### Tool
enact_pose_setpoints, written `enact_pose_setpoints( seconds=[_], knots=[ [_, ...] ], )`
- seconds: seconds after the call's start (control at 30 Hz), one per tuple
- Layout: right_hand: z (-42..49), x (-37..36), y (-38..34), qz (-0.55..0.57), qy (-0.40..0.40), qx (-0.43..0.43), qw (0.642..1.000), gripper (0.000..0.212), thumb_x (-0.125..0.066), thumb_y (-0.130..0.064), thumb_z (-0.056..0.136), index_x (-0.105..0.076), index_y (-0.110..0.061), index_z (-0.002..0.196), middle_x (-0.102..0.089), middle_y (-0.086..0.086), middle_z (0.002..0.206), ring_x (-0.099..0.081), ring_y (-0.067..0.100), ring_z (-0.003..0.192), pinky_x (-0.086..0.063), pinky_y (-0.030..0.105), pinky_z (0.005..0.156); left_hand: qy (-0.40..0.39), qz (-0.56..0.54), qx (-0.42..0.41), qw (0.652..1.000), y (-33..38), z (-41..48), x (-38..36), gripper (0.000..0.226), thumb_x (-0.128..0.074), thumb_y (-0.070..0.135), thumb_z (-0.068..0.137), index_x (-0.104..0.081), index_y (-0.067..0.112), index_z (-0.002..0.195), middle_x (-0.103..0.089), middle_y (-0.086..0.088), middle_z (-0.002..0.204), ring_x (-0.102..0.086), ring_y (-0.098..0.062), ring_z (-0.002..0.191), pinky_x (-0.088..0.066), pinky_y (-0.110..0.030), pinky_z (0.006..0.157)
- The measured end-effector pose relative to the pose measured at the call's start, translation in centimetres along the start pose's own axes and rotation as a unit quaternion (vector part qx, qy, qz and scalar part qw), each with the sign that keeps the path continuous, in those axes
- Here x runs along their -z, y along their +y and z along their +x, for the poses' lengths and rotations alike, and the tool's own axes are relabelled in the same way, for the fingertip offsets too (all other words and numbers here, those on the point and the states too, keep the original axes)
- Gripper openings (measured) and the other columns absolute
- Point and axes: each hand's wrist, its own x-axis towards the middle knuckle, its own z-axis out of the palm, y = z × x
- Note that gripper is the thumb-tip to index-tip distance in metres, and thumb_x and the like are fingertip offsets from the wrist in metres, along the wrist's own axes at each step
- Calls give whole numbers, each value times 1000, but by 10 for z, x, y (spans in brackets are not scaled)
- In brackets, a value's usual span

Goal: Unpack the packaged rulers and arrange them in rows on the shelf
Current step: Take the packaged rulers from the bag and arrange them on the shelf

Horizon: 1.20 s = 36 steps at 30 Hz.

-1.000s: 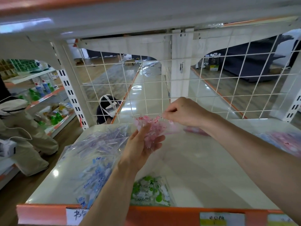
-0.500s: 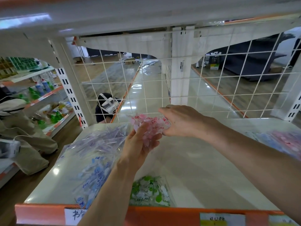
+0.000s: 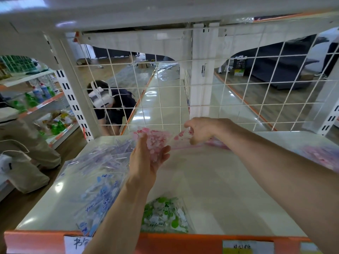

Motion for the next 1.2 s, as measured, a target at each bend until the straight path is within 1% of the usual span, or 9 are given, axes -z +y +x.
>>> enact_pose_setpoints(
  seconds=[0.23,0.33,0.43,0.67,0.77,0.9,1.03,1.13,1.2],
  knots=[
    [2,-9,1,45,32,1,998,67,-64,-24,86,-33,-18,146,-45,3,140,-48,23,124,-39,28,97,-49,-10,22,998,1,-3,-2,35,-35,31,101,-62,8,103,-74,-8,85,-68,-22,71,-58,-30,63],
    [-9,-3,5,254,129,26,958,38,-57,-21,92,-54,-16,129,-62,3,119,-60,18,103,-46,26,83,-61,-38,38,997,3,-5,-5,29,-41,26,101,-62,5,103,-74,-13,90,-69,-27,79,-58,-36,72],
    [-29,1,-7,424,124,64,895,17,-56,-31,94,-66,-19,100,-68,-1,96,-63,8,77,-49,19,62,-65,-64,46,995,4,-7,-7,23,-50,18,97,-61,0,107,-72,-17,95,-71,-28,81,-59,-38,74],
    [-42,1,-12,396,102,55,911,15,-76,-22,77,-70,-10,81,-65,1,71,-59,7,63,-46,16,52,-62,-110,45,991,4,-5,-4,17,-52,8,94,-58,1,109,-71,-16,91,-72,-26,77,-58,-31,62],
    [-46,0,-9,429,87,56,897,16,-79,-16,75,-68,-5,81,-63,5,68,-57,9,61,-45,15,49,-67,-112,52,990,4,-4,-3,19,-51,9,95,-58,-1,110,-71,-15,89,-71,-25,78,-58,-30,61],
    [-46,1,-7,537,154,41,828,8,-74,-4,78,-68,-4,84,-61,9,69,-54,10,57,-51,17,54,-77,-120,67,988,4,-2,-1,16,-50,13,97,-60,4,105,-72,-15,92,-71,-26,78,-59,-32,62],
    [-46,1,1,597,213,30,773,6,-70,-2,81,-68,-7,80,-62,4,69,-56,13,60,-55,25,64,-80,-130,64,986,3,-1,-1,26,-49,13,97,-57,3,119,-72,-16,97,-72,-27,79,-59,-32,62],
    [-49,-1,-1,633,255,36,730,6,-68,-2,83,-69,-7,85,-64,5,74,-59,12,63,-57,21,66,-77,-129,64,987,3,-1,-1,32,-51,13,96,-53,2,126,-71,-17,102,-72,-29,81,-59,-33,62],
    [-52,0,-2,621,340,39,705,10,-66,-3,84,-70,-5,93,-65,4,76,-59,7,63,-55,17,67,-65,-116,62,989,2,-2,0,32,-52,12,95,-53,1,125,-70,-19,102,-71,-30,80,-60,-34,64]
  ],
)
